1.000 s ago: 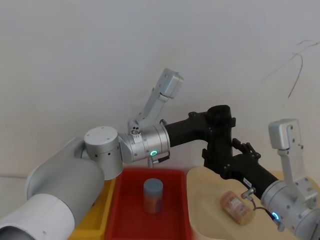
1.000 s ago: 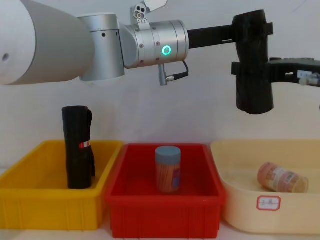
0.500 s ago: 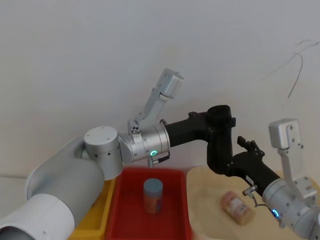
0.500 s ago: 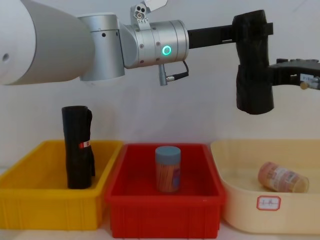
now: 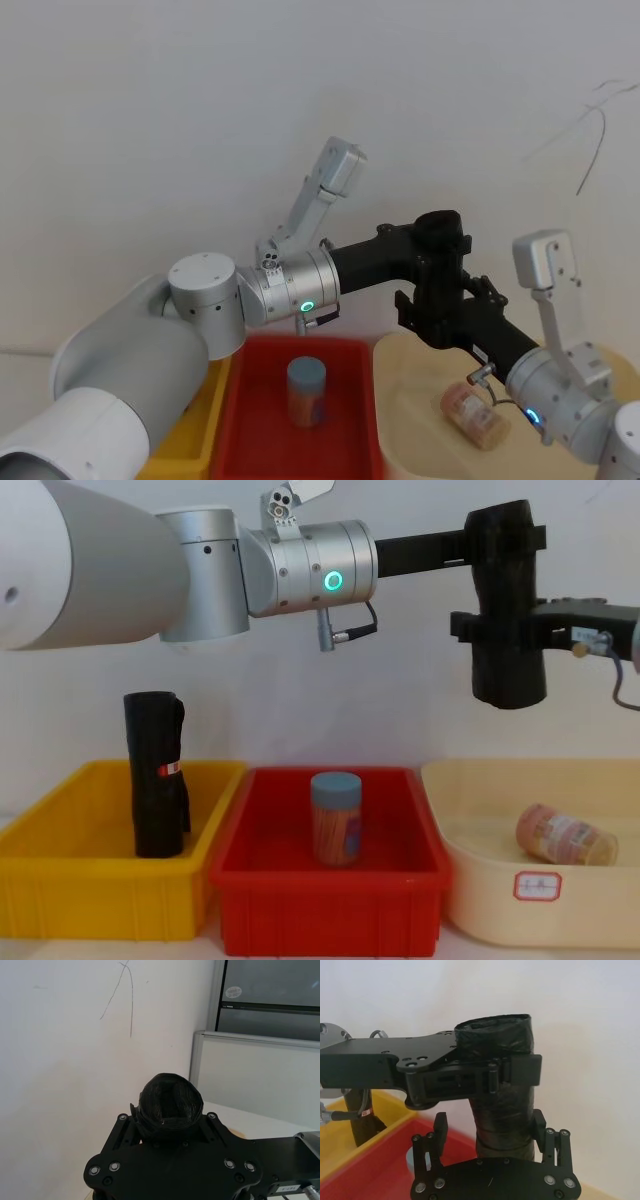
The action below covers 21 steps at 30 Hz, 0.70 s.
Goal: Pick up the garbage bag with the one hand and transfer it to the other hand.
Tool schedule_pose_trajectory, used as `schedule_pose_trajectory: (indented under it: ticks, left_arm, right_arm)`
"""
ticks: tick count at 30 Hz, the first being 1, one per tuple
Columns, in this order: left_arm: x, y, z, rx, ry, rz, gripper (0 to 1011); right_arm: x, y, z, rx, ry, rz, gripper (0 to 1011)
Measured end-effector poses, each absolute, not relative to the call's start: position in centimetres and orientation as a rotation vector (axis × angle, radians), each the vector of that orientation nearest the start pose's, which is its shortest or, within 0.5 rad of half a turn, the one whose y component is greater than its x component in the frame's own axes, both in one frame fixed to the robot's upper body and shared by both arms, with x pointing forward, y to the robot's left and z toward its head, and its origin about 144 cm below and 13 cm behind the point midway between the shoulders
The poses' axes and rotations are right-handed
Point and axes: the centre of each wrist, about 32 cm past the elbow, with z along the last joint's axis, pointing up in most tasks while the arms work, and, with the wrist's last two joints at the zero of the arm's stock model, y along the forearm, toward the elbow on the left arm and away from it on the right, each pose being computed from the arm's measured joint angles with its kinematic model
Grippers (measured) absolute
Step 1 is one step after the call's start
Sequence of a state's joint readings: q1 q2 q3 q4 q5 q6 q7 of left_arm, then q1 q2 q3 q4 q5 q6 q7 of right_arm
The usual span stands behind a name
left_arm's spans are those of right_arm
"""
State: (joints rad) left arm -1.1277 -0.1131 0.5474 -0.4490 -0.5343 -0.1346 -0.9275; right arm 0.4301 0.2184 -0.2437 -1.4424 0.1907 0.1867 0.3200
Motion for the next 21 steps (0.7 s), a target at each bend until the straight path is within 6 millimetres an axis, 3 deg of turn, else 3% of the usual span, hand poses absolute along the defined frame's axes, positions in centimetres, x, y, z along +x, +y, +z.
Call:
schedule_pose_trajectory:
  ticks: [21]
  left_arm:
    - [69.6, 8.9, 130.7, -0.126, -0.043, 0.318, 360]
  right_arm:
    - [58.6, -22.0, 125.1, -0.067, -0.137, -1.074, 977]
